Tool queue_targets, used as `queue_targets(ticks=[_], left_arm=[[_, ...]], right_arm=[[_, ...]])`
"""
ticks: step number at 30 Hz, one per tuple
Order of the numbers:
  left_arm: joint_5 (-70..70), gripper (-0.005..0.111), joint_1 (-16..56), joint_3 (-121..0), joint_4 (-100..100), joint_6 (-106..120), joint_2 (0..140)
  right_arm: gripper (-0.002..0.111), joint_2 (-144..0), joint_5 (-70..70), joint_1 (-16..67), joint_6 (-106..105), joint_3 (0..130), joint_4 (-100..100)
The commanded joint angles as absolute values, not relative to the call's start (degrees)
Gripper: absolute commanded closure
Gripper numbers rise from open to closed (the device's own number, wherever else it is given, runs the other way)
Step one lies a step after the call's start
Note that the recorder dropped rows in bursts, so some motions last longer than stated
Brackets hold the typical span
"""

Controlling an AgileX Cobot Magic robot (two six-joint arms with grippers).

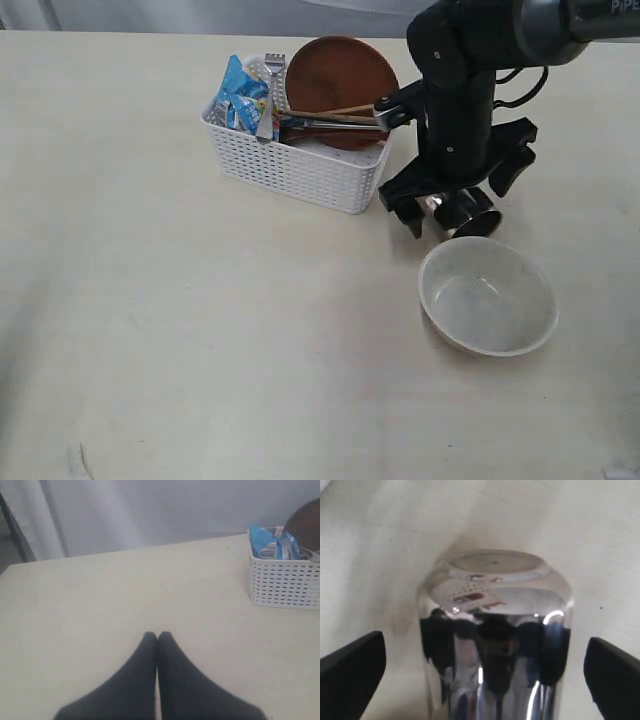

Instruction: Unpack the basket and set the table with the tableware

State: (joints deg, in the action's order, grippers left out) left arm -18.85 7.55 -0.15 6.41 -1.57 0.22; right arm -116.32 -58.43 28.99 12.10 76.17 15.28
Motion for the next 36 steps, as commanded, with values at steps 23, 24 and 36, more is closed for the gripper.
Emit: queue_targets(ticks=[23,24,36], left_arm=[[-18.3,0.107,7.9,0.0,5.8,-1.6,0.0],[-18.3,0.107,7.9,0.0,5.8,-1.6,0.0],[-18.3,0.107,7.9,0.0,5.8,-1.6,0.0]], right_arm=[[0.004,-117.9,-57.4,28.7,10.3,75.9,14.1],[0.004,-117.9,-57.7,28.7,10.7,75.9,14.1],[0.108,-117.9,-61.9,28.7,10.3,75.9,16.1]])
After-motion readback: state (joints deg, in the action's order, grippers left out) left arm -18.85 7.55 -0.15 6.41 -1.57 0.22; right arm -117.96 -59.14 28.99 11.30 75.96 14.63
